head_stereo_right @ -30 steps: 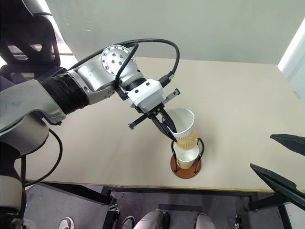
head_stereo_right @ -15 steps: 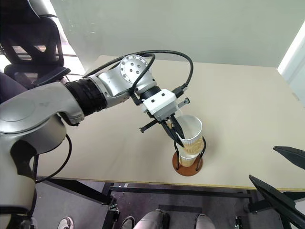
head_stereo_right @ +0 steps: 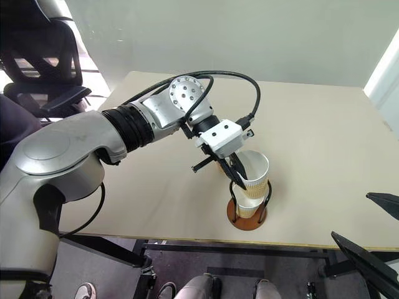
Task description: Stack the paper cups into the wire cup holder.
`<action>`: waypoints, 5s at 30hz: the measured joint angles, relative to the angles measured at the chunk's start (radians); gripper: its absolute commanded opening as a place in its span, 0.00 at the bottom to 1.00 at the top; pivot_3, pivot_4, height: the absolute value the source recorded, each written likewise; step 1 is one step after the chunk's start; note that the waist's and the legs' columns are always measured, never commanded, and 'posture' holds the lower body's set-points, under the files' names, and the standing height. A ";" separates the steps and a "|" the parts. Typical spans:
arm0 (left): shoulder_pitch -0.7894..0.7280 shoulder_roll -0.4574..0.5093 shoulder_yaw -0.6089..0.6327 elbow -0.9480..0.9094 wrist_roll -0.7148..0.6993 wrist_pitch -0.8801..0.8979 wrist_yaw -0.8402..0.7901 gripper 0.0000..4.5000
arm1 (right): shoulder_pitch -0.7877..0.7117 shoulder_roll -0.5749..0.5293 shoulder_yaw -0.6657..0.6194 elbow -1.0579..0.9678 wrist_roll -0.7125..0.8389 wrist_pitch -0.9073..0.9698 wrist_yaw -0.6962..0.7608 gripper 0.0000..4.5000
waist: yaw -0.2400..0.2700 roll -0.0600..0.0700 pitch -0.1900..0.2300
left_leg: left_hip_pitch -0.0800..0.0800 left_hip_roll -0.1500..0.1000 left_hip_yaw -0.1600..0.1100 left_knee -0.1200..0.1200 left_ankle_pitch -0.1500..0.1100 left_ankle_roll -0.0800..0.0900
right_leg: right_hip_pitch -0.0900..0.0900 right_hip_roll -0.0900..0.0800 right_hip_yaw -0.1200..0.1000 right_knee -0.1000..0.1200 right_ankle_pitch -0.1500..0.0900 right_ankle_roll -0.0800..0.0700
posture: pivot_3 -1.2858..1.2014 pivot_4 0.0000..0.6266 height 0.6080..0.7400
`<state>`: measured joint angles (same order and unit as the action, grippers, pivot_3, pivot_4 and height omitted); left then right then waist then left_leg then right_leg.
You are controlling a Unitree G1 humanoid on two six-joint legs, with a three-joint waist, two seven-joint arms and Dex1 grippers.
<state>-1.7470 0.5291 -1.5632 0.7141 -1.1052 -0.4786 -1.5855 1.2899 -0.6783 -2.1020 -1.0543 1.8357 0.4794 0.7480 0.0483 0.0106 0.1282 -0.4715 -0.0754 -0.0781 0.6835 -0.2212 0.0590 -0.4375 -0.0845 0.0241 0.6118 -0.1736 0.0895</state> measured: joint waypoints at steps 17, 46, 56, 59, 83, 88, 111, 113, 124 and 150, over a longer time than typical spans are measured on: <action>0.004 0.017 -0.026 -0.034 0.000 0.017 0.000 0.00 | 0.091 0.029 0.011 0.000 -0.018 -0.112 0.019 0.69 | 0.001 -0.001 0.001 | 0.001 0.000 0.001 0.000 -0.001 0.000 | 0.001 0.000 0.000 0.001 -0.001 -0.001 | 0.52 0.24 1.00; 0.058 -0.048 0.352 0.434 0.227 0.123 -0.001 0.92 | 0.103 -0.047 0.126 0.000 -0.116 -0.185 -0.018 0.69 | 0.000 -0.001 0.000 | 0.005 0.000 0.003 0.001 0.001 -0.001 | 0.001 -0.001 0.000 0.005 -0.002 -0.001 | 0.52 0.24 1.00; 0.214 -0.146 0.642 0.610 0.636 0.161 -0.001 0.92 | 0.054 -0.169 0.202 0.013 -0.191 -0.198 -0.051 0.69 | 0.010 -0.002 0.000 | 0.001 -0.001 0.003 0.005 0.009 -0.007 | 0.003 -0.001 0.001 0.000 0.002 0.005 | 0.52 0.24 1.00; 0.220 -0.182 0.734 0.628 0.747 0.158 0.011 0.92 | 0.052 -0.167 0.202 0.014 -0.191 -0.196 -0.051 0.69 | 0.010 -0.003 0.000 | 0.002 -0.001 0.004 0.004 0.008 -0.006 | 0.004 -0.001 0.002 -0.001 0.002 0.006 | 0.52 0.24 1.00; 0.311 -0.292 1.056 0.659 1.316 0.093 0.337 0.01 | 0.090 -0.136 0.155 0.011 -0.150 -0.198 -0.050 0.69 | 0.010 -0.003 0.000 | 0.002 -0.001 0.005 0.004 0.006 -0.004 | 0.003 0.000 0.003 -0.001 -0.003 0.015 | 0.52 0.24 1.00; 0.309 -0.284 1.100 0.659 1.343 0.091 0.272 0.01 | 0.089 -0.140 0.155 0.011 -0.152 -0.198 -0.051 0.69 | 0.010 -0.003 0.000 | 0.002 -0.001 0.006 0.004 0.006 -0.004 | 0.003 0.000 0.003 -0.001 -0.003 0.015 | 0.52 0.24 1.00; 0.026 0.175 0.343 -0.151 -0.023 0.215 0.000 0.01 | 0.128 -0.008 0.148 0.022 -0.181 -0.216 0.065 0.69 | 0.015 -0.003 0.000 | 0.004 0.000 0.005 0.005 -0.007 -0.001 | 0.006 -0.001 0.002 0.001 -0.007 0.007 | 0.52 0.24 1.00; 0.002 0.174 0.292 -0.167 -0.049 0.196 0.000 0.01 | 0.135 0.004 0.148 0.016 -0.181 -0.227 0.062 0.69 | 0.015 -0.003 0.000 | 0.005 0.000 0.005 0.006 -0.008 0.000 | 0.007 -0.001 0.002 0.001 -0.008 0.007 | 0.52 0.24 1.00; -0.044 0.092 0.048 -0.109 -0.062 0.062 0.000 0.01 | 0.186 0.077 0.119 0.000 -0.151 -0.266 0.062 0.69 | 0.014 -0.004 0.001 | 0.013 0.000 0.004 0.011 -0.012 0.005 | 0.015 -0.001 0.002 0.006 -0.012 0.002 | 0.52 0.24 1.00; -0.044 0.009 -0.021 -0.037 -0.072 0.063 0.000 0.01 | 0.217 0.157 0.051 0.000 -0.089 -0.266 0.108 0.69 | 0.014 -0.005 0.001 | 0.016 0.000 0.006 0.014 -0.024 -0.008 | 0.015 -0.003 0.000 0.016 -0.038 0.002 | 0.52 0.24 1.00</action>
<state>-1.7909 0.5384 -1.5844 0.6775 -1.1772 -0.4159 -1.5858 1.5070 -0.5209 -2.0509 -1.0543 1.7468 0.2136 0.8562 0.0625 0.0057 0.1294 -0.4557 -0.0756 -0.0724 0.6979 -0.2455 0.0509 -0.4223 -0.0873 0.0239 0.6280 -0.2112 0.0914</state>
